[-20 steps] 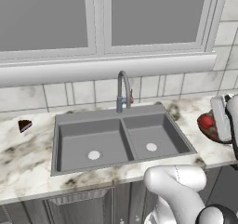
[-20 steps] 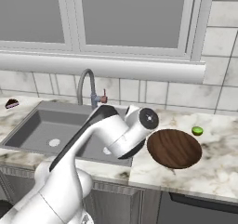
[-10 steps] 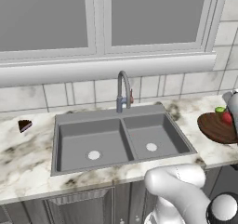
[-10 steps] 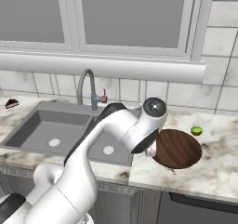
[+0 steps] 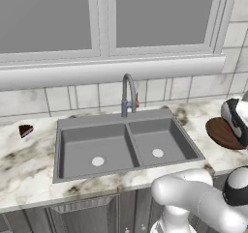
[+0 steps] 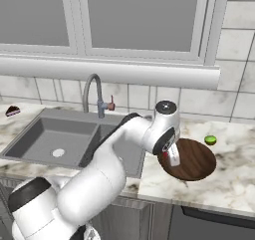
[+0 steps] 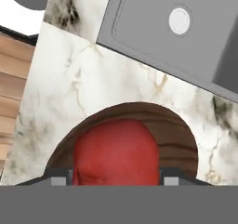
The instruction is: Pick the bell pepper from the sink and place it in the bowl. Then pick the bowl and place it in the microwave. Then close the microwave door and press the start button.
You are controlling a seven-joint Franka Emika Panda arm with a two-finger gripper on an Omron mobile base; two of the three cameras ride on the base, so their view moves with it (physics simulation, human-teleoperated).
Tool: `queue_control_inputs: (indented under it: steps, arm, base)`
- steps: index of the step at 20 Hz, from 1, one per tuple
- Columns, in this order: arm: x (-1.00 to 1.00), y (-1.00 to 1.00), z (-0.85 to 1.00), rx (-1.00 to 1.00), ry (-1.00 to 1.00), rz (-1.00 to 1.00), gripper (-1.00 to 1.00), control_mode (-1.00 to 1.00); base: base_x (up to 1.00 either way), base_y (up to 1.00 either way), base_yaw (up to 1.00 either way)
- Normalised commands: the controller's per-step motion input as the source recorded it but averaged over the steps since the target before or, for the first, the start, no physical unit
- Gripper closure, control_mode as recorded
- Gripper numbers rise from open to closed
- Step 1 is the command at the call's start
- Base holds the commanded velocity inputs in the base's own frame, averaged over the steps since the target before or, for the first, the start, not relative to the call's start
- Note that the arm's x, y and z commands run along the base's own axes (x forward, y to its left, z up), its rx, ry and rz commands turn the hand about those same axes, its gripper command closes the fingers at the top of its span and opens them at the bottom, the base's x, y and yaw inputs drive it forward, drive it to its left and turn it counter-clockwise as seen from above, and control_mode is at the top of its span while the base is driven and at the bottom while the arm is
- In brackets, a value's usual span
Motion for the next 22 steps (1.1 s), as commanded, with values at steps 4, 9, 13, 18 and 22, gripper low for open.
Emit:
queue_control_inputs:
  steps: [4, 9, 13, 18, 22]
  arm:
    - [0.66, -0.18, -0.24, 0.02, 0.20, 0.00, 1.00, -1.00]
    - [0.50, -0.33, -0.47, 0.03, 0.13, 0.01, 1.00, -1.00]
    - [-0.07, -0.37, -0.38, 0.01, -0.02, 0.01, 1.00, -1.00]
    - [0.00, -0.25, -0.29, 0.00, -0.06, 0.00, 1.00, -1.00]
    - [0.08, 0.00, -0.54, 0.00, 0.00, 0.01, -1.00, -1.00]
  base:
    - [0.00, 0.00, 0.00]
    - [0.00, 0.00, 0.00]
    - [0.00, 0.00, 0.00]
    - [0.00, 0.00, 0.00]
    - [0.00, 0.00, 0.00]
